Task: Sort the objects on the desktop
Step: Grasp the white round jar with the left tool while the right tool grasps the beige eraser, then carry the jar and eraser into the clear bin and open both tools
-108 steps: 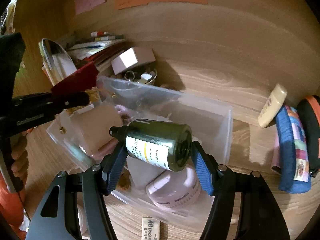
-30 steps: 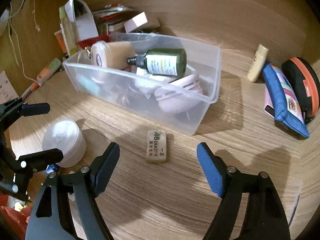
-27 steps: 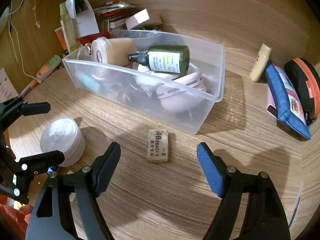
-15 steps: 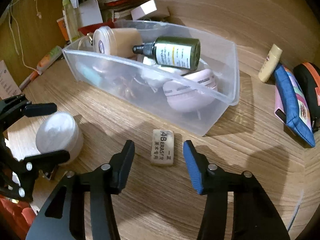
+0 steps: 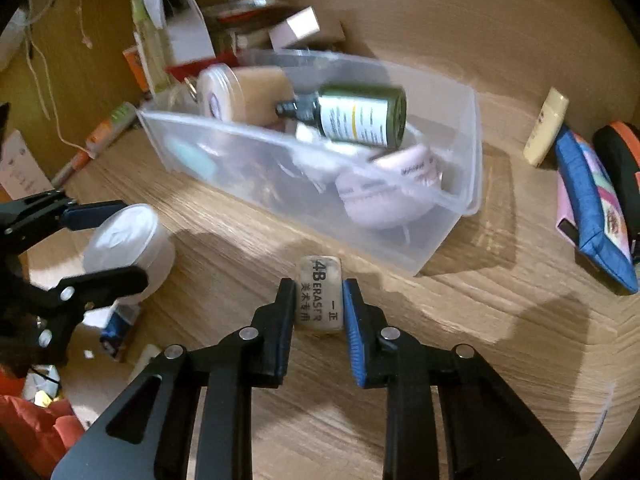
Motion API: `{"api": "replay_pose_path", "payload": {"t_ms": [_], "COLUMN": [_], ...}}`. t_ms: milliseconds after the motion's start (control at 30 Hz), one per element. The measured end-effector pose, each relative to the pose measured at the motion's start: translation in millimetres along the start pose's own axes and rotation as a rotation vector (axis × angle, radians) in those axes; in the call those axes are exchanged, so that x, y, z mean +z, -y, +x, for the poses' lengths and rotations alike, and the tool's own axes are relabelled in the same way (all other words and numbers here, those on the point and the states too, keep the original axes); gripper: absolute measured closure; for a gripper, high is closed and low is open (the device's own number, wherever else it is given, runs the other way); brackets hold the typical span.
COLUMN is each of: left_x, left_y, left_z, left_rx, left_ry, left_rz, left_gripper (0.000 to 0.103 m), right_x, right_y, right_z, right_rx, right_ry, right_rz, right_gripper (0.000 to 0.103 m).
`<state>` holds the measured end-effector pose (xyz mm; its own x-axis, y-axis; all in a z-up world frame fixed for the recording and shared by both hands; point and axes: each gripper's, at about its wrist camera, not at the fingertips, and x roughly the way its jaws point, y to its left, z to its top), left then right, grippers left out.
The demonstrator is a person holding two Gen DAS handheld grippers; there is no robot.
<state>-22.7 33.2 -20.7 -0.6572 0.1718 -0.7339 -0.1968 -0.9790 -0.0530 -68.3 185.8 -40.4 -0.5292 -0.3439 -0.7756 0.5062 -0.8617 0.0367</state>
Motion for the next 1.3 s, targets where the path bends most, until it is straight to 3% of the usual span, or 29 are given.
{"api": "replay_pose_path", "payload": {"t_ms": [300, 533, 733, 1200, 1300], "left_x": [29, 54, 73, 87, 88], "left_y": [-19, -42, -54, -55, -58], "left_z": [-25, -32, -22, 21, 28], "left_rx": [0.038, 0.060, 0.087, 0.121, 0.100], "left_ry": [0.083, 0.133, 0.147, 0.090, 0.069], "left_rz": [-0.025, -0.074, -0.097, -0.068, -0.071], "left_gripper": [0.038, 0.038, 0.038, 0.038, 0.038], "right_x": [22, 34, 39, 55, 60], "right_y": [1, 12, 22, 35, 34], "right_z": [-55, -70, -62, -18, -10], "right_rx": [-0.018, -0.035, -0.036, -0.007, 0.001], "right_ry": [0.159, 0.217, 0.206, 0.115, 0.103], "right_rz": [0.007, 0.040, 0.074, 0.092, 0.090], "right_gripper": [0.081, 0.081, 0.081, 0.081, 0.081]}}
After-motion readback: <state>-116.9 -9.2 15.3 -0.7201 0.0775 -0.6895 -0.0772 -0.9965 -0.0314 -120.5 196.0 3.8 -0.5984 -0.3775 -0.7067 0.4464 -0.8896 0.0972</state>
